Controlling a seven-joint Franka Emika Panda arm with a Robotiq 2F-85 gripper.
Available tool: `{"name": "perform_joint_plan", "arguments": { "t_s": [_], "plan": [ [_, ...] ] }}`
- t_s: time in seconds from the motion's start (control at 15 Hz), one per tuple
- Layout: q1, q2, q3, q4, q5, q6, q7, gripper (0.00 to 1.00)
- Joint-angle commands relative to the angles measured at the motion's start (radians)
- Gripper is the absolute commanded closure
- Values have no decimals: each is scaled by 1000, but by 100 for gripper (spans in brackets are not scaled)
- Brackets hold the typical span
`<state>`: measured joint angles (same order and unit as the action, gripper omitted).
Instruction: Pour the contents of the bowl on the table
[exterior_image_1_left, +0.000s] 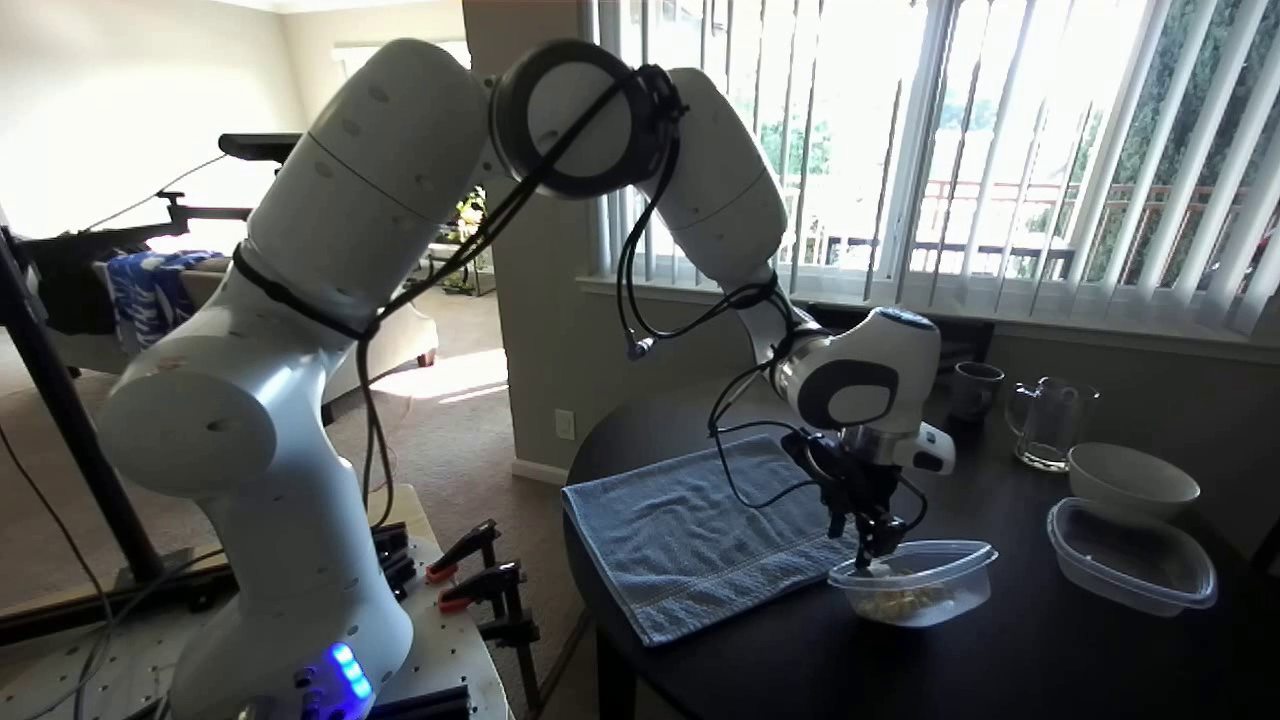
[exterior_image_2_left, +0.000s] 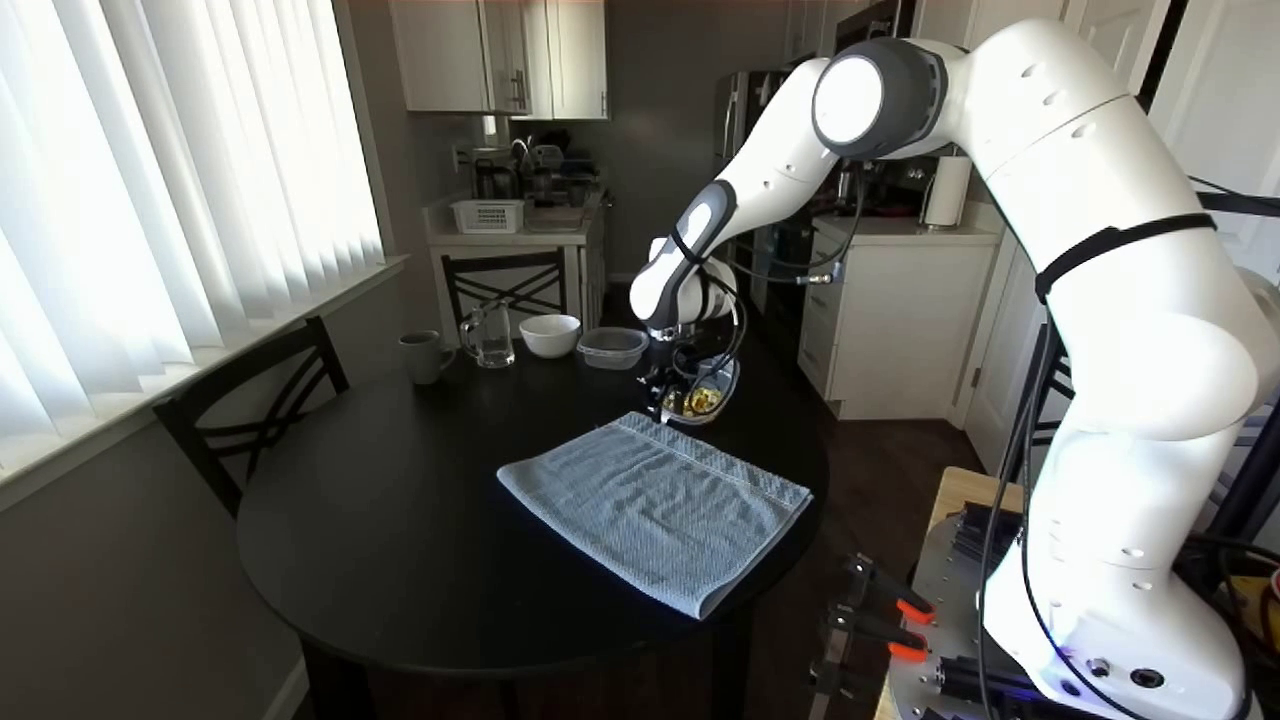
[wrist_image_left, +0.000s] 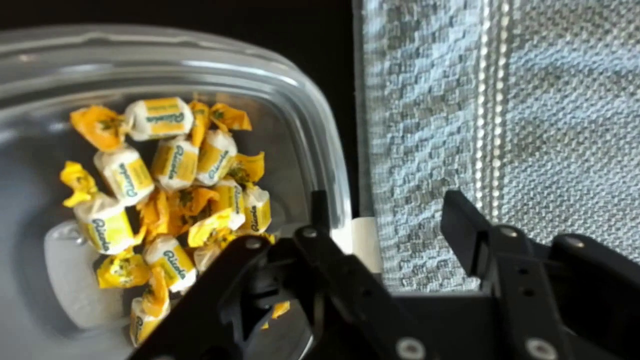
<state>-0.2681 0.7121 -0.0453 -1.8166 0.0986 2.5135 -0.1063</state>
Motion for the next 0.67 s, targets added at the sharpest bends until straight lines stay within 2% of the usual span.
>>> {"name": "perform_joint_plan", "arguments": {
  "t_s": [0.0, 0.13, 0.6],
  "plan": [
    [19, -56, -36, -69, 0, 21, 39, 8],
    [21, -76, -52, -90, -5, 32, 52, 1],
    [4, -96, -74, -104, -14, 64, 13, 0]
  ]
}}
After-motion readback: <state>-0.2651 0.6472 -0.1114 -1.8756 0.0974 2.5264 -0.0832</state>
